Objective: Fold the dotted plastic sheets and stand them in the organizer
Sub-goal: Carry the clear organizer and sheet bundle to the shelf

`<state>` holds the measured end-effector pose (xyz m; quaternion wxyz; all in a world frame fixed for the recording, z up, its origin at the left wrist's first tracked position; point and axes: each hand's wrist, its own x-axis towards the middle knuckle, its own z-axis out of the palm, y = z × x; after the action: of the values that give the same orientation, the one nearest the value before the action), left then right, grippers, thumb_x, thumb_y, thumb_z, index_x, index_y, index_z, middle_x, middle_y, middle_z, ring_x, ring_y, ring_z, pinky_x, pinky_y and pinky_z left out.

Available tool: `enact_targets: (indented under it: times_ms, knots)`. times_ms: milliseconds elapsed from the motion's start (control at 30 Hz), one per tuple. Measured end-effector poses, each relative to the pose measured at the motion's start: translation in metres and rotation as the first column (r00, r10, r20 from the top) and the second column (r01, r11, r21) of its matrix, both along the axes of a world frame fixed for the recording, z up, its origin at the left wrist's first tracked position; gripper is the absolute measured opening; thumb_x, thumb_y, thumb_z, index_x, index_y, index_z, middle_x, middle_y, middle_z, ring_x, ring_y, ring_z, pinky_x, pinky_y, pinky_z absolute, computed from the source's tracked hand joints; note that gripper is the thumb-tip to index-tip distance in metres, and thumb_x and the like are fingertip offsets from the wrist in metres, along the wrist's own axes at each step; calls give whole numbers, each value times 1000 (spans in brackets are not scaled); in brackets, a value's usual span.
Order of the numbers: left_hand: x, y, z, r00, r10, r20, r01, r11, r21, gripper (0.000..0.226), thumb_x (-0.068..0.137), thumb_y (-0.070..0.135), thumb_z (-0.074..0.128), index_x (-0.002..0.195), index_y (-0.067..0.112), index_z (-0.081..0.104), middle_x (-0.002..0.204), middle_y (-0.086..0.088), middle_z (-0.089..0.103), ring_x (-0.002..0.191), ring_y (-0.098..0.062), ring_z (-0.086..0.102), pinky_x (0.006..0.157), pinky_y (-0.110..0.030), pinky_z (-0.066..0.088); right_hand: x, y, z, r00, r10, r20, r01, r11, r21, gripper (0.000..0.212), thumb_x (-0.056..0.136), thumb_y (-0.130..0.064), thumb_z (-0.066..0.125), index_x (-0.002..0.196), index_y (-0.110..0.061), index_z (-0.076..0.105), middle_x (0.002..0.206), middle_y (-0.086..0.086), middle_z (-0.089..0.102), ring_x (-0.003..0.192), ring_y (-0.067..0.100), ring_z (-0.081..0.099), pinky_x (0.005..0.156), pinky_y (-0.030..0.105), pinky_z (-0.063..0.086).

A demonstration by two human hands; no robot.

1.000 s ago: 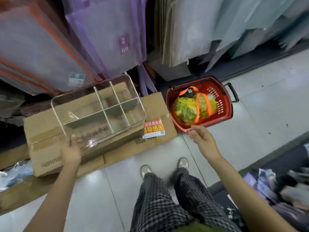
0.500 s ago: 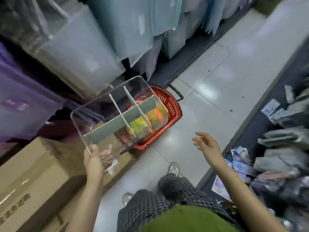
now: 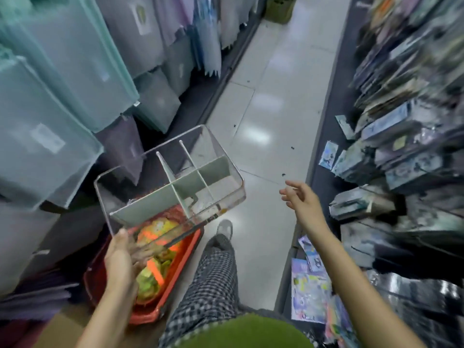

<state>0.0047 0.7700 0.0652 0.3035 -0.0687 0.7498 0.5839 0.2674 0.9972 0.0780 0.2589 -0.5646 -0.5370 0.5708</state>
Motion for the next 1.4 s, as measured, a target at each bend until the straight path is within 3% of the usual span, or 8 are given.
enact_targets:
  times_ms: [167, 533, 733, 833, 933, 1133, 1267, 1400]
  knots:
    - [-40, 131, -6, 997, -76, -23, 77, 997, 31, 18, 100, 30, 40, 85, 26, 50, 48, 2, 61, 33, -8, 56, 30, -11, 31, -23, 109, 1, 997, -71, -3, 71, 997, 12, 18, 96, -13, 49, 113, -15, 55, 94, 2, 65, 84, 12, 60, 80, 22, 47]
    - [-116, 436, 14, 952, -290, -95, 296, 954, 57, 24, 100, 35, 40, 121, 27, 49, 74, -3, 54, 39, -4, 57, 32, -10, 28, -31, 297, 4, 958, -258, 123, 265, 963, -47, 19, 96, -17, 50, 114, -17, 54, 98, 2, 67, 91, 14, 63, 86, 31, 47]
    - [-133, 600, -1, 942, -326, -73, 330, 943, 43, 22, 98, 39, 45, 114, 27, 53, 73, -1, 56, 39, -6, 58, 30, -10, 26, -22, 408, -28, 934, -322, 156, 338, 937, -86, 18, 95, -22, 50, 113, -21, 55, 98, -2, 68, 91, 9, 64, 84, 29, 48]
    - [-140, 687, -9, 937, -338, -93, 341, 940, 18, 15, 97, 40, 46, 100, 30, 57, 72, 3, 59, 42, -8, 59, 30, -10, 26, -27, 493, -43, 933, -336, 132, 350, 930, -107, 18, 95, -21, 50, 113, -19, 55, 98, -2, 68, 89, 7, 64, 76, 19, 51]
    - [-143, 770, 0, 941, -321, -109, 321, 947, -14, 30, 97, 37, 47, 118, 18, 56, 70, 9, 59, 54, -17, 59, 32, -9, 31, -41, 592, -35, 936, -335, 104, 347, 930, -125, 17, 96, -18, 50, 112, -16, 55, 96, 1, 68, 89, 13, 64, 71, 11, 52]
    - [-170, 928, 25, 922, -348, -170, 350, 937, -21, 29, 97, 38, 48, 121, 24, 57, 71, 15, 61, 61, -20, 61, 34, -10, 34, -101, 812, 12, 969, -245, 2, 245, 969, -34, 16, 96, -13, 49, 111, -15, 56, 93, 0, 67, 87, 12, 64, 85, 27, 48]
    - [-197, 1036, 25, 922, -347, -172, 351, 936, -6, 31, 96, 38, 49, 120, 20, 59, 85, 4, 63, 74, -26, 56, 40, -12, 39, -140, 948, 31, 978, -205, -40, 206, 978, 23, 19, 97, -14, 48, 114, -14, 55, 96, 3, 66, 87, 12, 62, 84, 24, 47]
    - [-228, 1157, 14, 914, -367, -174, 374, 927, 9, 40, 97, 40, 47, 128, 18, 54, 116, -18, 62, 87, -33, 62, 75, -36, 55, -174, 1073, 25, 977, -208, -52, 210, 977, 36, 20, 97, -10, 47, 116, -10, 54, 96, 7, 64, 85, 14, 60, 84, 26, 46]
